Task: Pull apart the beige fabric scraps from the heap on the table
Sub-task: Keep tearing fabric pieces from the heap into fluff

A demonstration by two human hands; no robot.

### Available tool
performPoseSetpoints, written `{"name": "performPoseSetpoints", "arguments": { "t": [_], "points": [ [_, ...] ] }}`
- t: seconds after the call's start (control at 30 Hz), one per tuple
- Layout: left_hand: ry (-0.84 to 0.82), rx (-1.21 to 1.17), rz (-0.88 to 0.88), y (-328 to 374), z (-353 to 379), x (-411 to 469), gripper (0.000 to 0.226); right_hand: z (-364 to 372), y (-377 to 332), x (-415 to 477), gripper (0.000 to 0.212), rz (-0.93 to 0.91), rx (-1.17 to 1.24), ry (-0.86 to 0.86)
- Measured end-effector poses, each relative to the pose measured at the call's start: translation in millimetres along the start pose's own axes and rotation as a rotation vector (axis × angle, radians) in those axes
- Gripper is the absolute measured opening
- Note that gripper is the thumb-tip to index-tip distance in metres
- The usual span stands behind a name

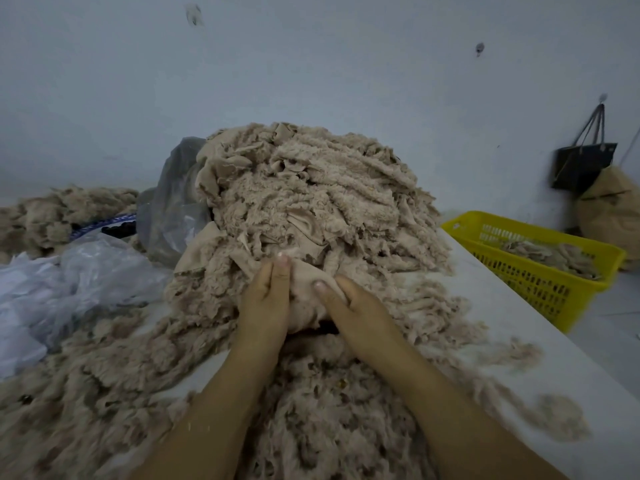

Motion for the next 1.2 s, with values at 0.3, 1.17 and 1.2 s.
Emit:
{"name": "performPoseSetpoints", "arguments": {
  "t": [0.3,1.17,1.2],
  "points": [
    [-0.327,0.379,-0.003,-7.9,13.7,-4.5,0.028,-41.4,28.6,3.9,0.028,0.284,0.236,0.410],
    [-0.582,0.689,0.264,-7.4,50.0,-27.0,0.046,-68.7,64.9,0.5,0.050,0.459,0.503,0.742],
    [-0.540,0.645,0.240,-9.1,45.1,-22.9,0.019,-70.3,66.8,0.8,0.051,0.472,0.530,0.754]
  ]
}}
Point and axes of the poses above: each hand's wrist, its own x-axis towards the middle knuckle, its own z-axis out of the palm, y = z × x, the point moved 5 cm from there along x, towards the middle knuckle, and after that the axes turned 8 degrees about -x, right-handed, at the moved point
